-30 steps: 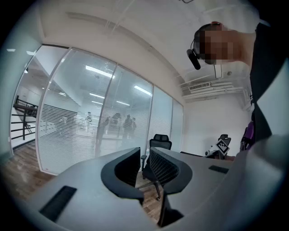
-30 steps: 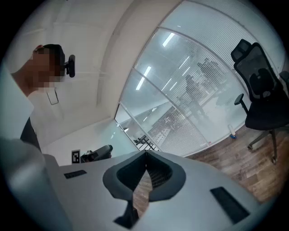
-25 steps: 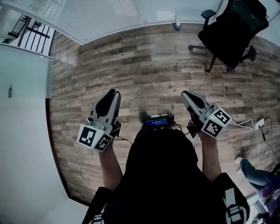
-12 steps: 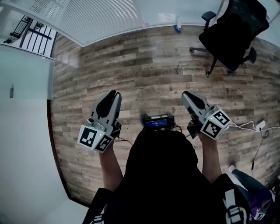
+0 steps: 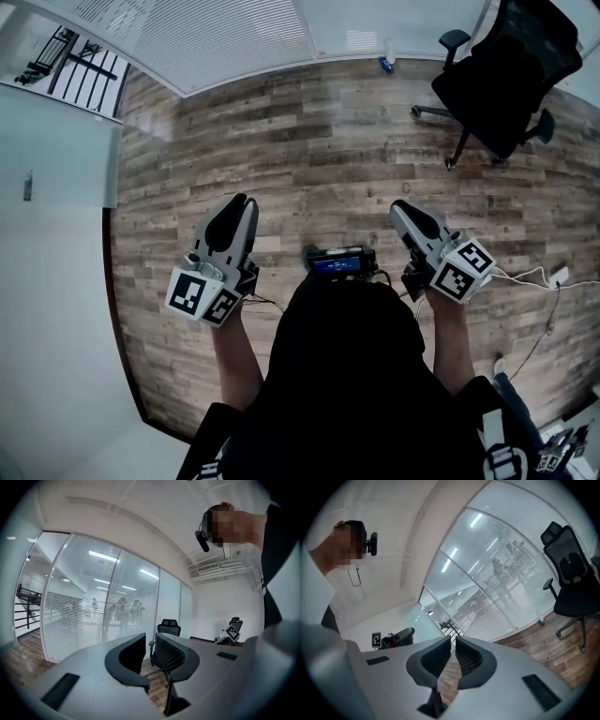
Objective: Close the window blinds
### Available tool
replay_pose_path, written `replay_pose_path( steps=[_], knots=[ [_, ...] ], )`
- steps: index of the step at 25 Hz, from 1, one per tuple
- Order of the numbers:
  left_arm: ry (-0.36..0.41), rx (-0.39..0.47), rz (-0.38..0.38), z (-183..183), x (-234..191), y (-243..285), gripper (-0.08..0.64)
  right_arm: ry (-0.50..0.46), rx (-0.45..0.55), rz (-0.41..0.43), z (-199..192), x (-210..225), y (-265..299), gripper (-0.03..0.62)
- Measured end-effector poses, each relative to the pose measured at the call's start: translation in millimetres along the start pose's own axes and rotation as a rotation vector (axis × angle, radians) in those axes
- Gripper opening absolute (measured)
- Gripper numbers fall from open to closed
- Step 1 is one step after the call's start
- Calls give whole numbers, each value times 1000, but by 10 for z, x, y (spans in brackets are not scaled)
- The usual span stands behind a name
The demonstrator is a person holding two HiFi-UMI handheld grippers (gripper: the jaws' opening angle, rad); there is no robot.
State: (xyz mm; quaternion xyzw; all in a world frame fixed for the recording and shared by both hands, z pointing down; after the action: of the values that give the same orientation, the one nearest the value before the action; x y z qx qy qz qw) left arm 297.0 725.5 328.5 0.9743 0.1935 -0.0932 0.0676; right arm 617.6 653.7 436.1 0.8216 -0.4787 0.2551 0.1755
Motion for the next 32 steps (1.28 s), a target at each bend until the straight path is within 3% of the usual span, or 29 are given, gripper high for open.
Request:
replay_pose_path(
  steps=[22,32],
  knots=[
    [52,-47,82,148,163,-109,75,26,-49,81,-48,148,35,69],
    [-7,-11,38,49,-278,-106,75,-8,-62,38,-29,-6,301,71]
  ],
)
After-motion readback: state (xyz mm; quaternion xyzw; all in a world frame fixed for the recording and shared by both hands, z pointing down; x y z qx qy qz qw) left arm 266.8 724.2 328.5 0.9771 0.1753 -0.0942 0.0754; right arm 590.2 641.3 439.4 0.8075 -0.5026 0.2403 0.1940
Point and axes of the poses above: the fingertips, and each gripper's own axes: y forward along the fingers, x to its right, z out of its top, the point moved 8 cm from there along -y, backward along the fingers, and after that the axes turned 5 degrees about -y, right-handed, at the moved point
